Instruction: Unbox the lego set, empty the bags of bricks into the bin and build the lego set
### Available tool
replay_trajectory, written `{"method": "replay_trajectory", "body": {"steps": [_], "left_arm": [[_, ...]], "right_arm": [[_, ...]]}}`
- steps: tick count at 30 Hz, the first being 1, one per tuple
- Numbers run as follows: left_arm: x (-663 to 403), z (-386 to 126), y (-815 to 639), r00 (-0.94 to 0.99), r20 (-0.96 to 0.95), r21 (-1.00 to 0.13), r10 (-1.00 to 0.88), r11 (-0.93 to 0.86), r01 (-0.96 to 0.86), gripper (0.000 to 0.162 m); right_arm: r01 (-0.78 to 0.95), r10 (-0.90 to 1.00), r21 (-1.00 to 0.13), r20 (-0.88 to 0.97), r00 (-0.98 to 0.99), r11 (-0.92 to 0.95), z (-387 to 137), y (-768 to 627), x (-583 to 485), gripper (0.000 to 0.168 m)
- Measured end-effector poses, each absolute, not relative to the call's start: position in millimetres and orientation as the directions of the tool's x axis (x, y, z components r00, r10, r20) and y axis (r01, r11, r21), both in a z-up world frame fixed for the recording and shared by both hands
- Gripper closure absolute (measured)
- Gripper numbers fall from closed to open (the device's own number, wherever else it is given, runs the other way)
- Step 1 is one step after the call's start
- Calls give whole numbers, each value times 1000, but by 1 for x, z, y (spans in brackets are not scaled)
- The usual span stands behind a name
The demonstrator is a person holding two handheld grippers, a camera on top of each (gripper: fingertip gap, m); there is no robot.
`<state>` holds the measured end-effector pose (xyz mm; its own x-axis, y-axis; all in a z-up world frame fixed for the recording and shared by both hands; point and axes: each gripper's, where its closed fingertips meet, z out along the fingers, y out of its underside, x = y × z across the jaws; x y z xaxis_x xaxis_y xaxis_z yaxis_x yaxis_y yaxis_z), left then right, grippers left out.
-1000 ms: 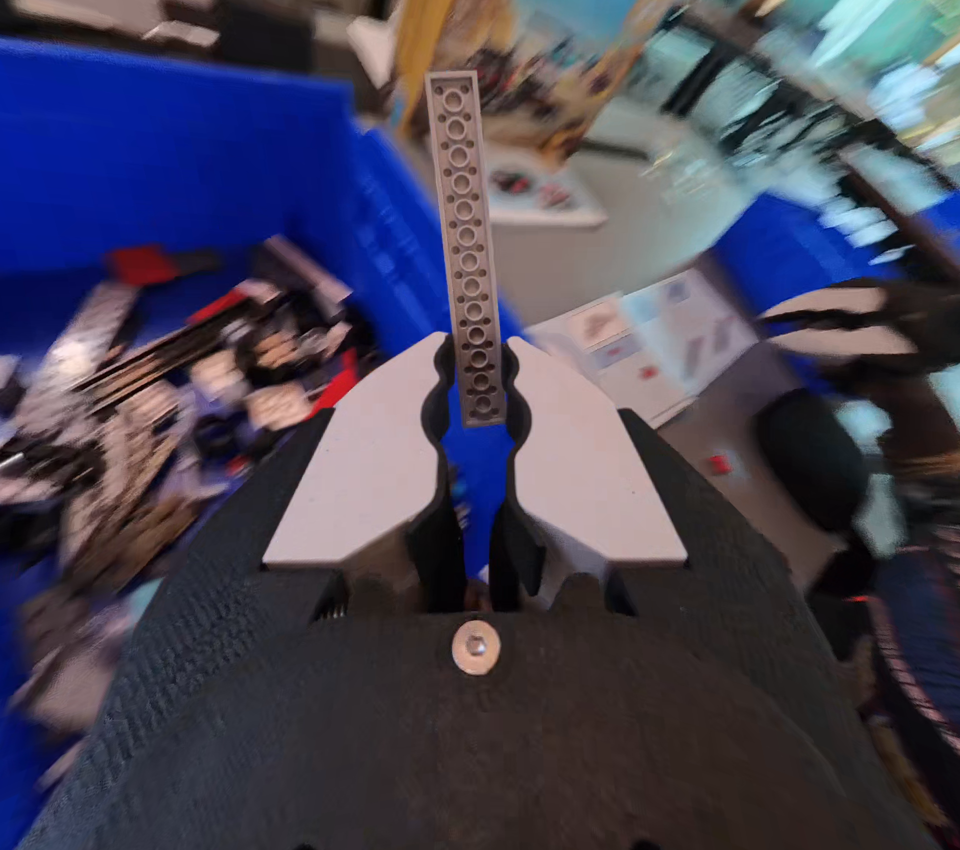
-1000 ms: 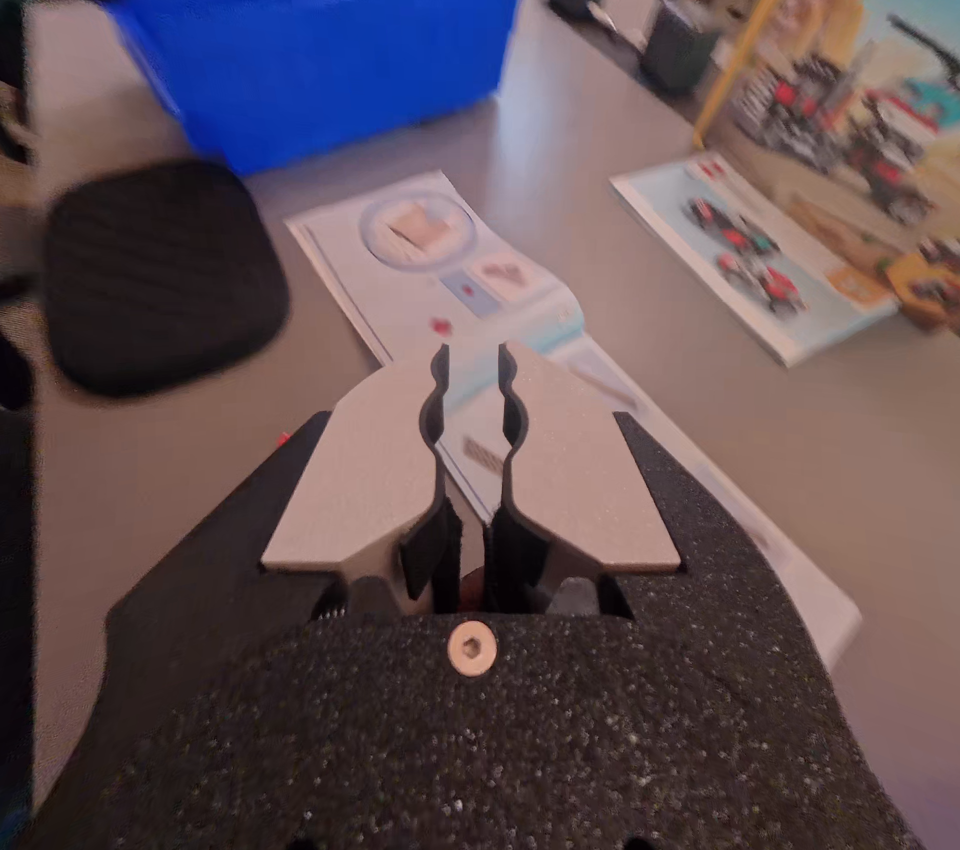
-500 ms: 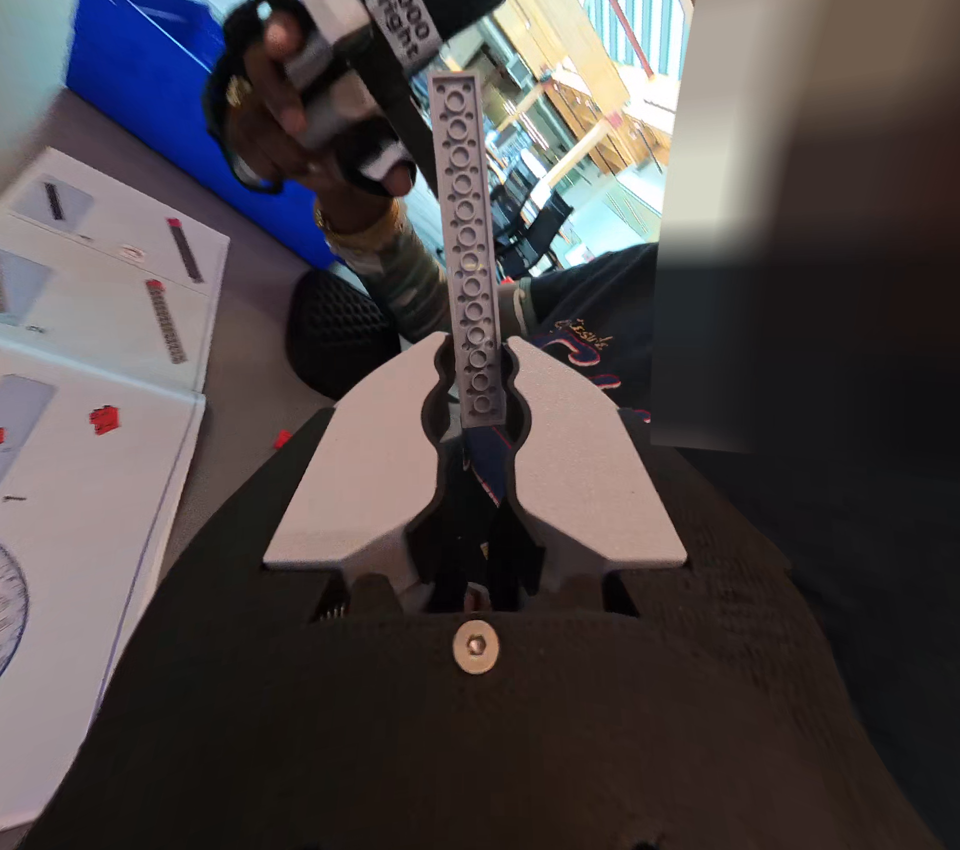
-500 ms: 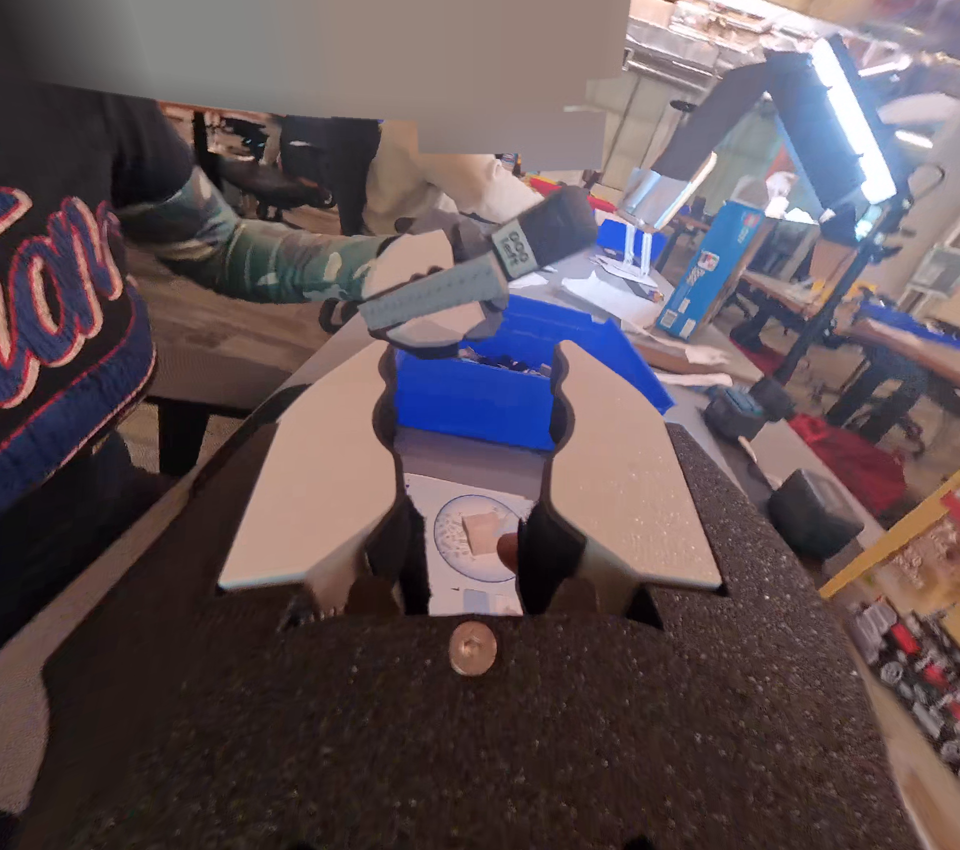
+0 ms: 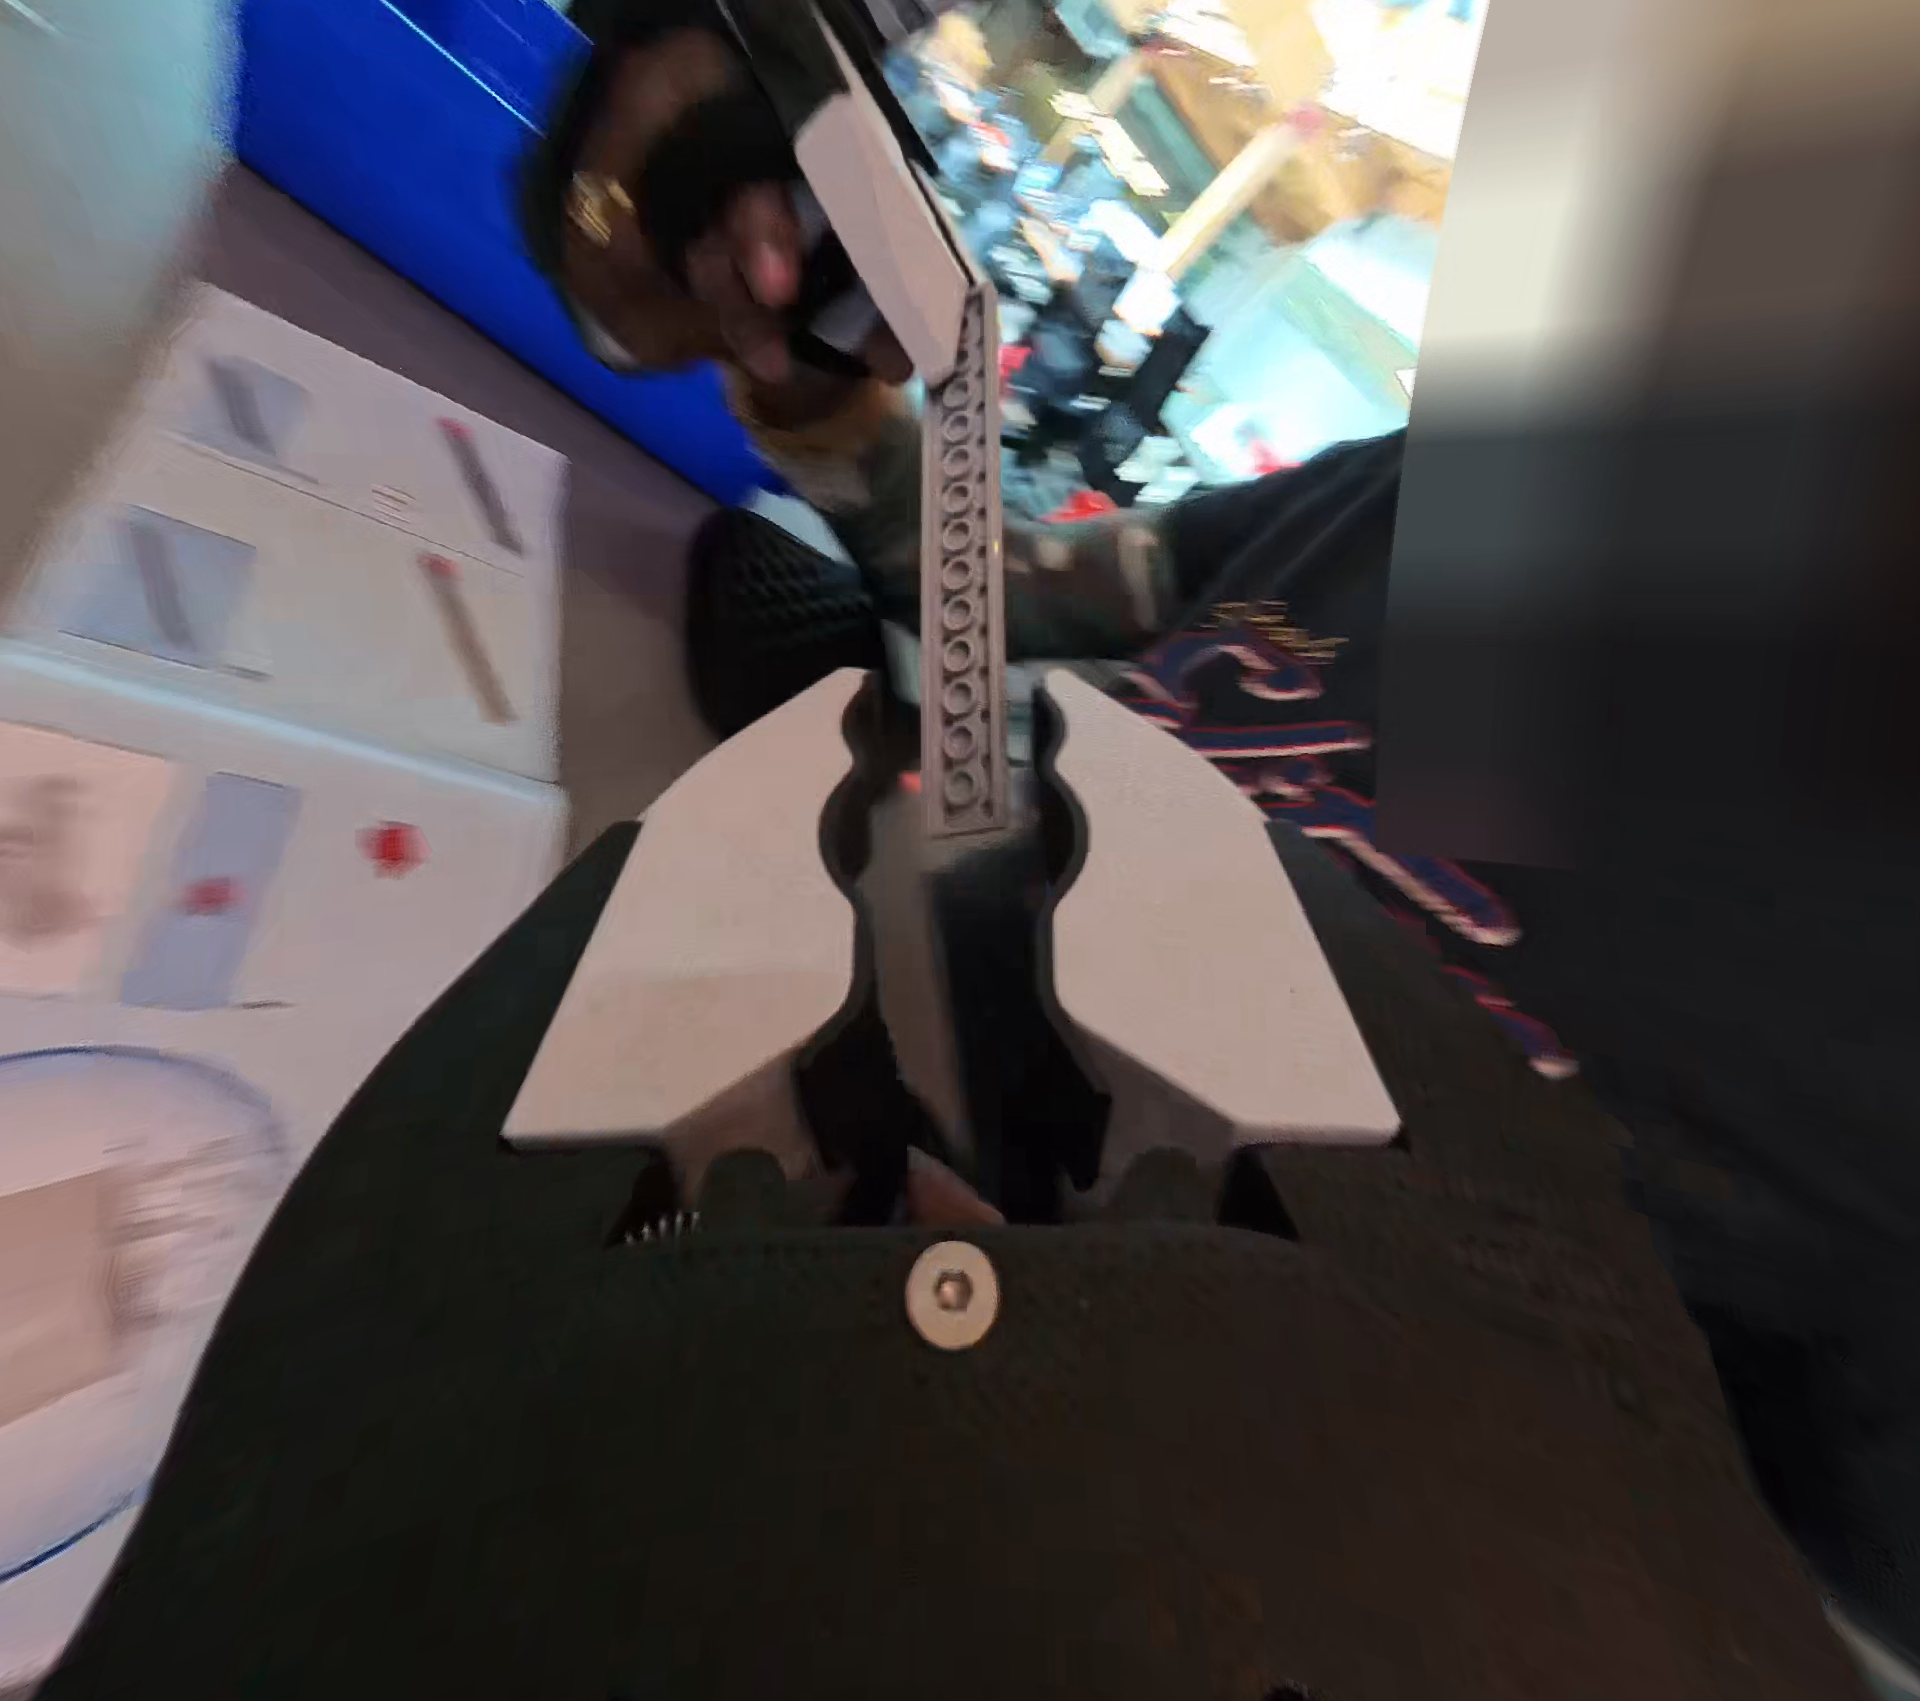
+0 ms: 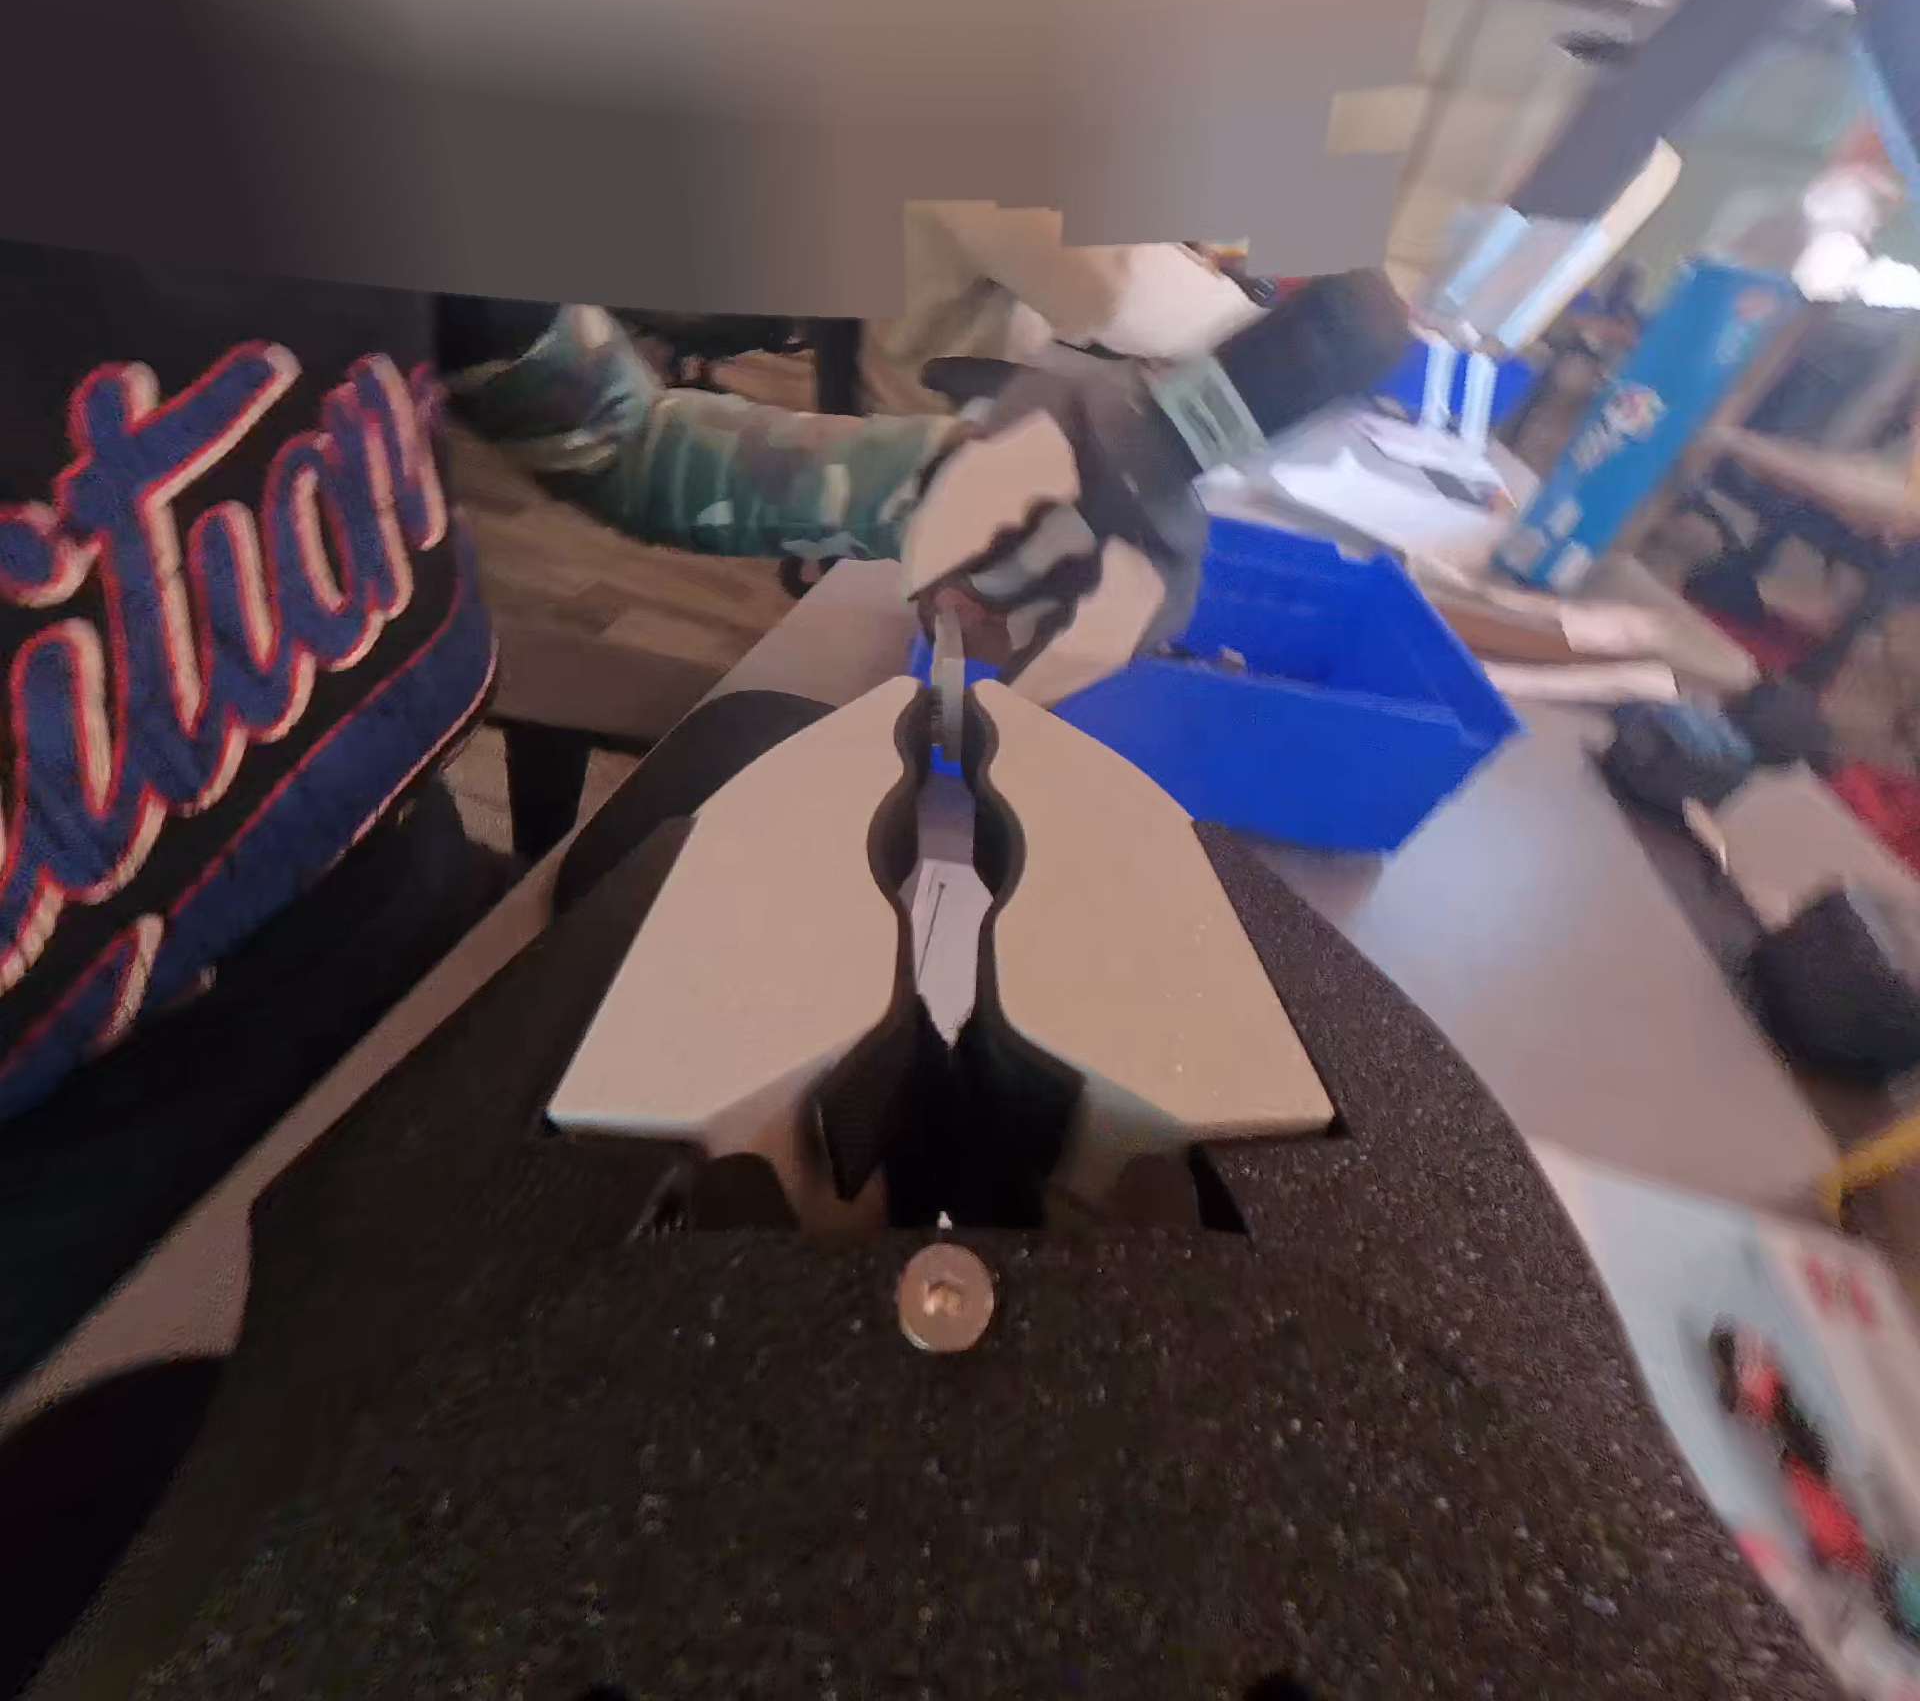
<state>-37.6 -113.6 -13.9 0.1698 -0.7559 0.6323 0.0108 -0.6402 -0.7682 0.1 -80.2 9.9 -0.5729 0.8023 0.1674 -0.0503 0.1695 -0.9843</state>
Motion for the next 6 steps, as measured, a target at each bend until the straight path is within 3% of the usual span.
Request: {"method": "replay_trajectory", "body": {"steps": [3, 6], "left_arm": [[-55, -10, -92, 479, 247, -954, -843, -297, -30, 113], [-55, -9, -86, 637, -265, -955, -724, 104, -279, 107]], "right_arm": [[54, 852, -981, -187, -489, -185, 1, -66, 7, 163], [84, 701, -798, -570, -429, -597, -10, -55, 16, 163]]}}
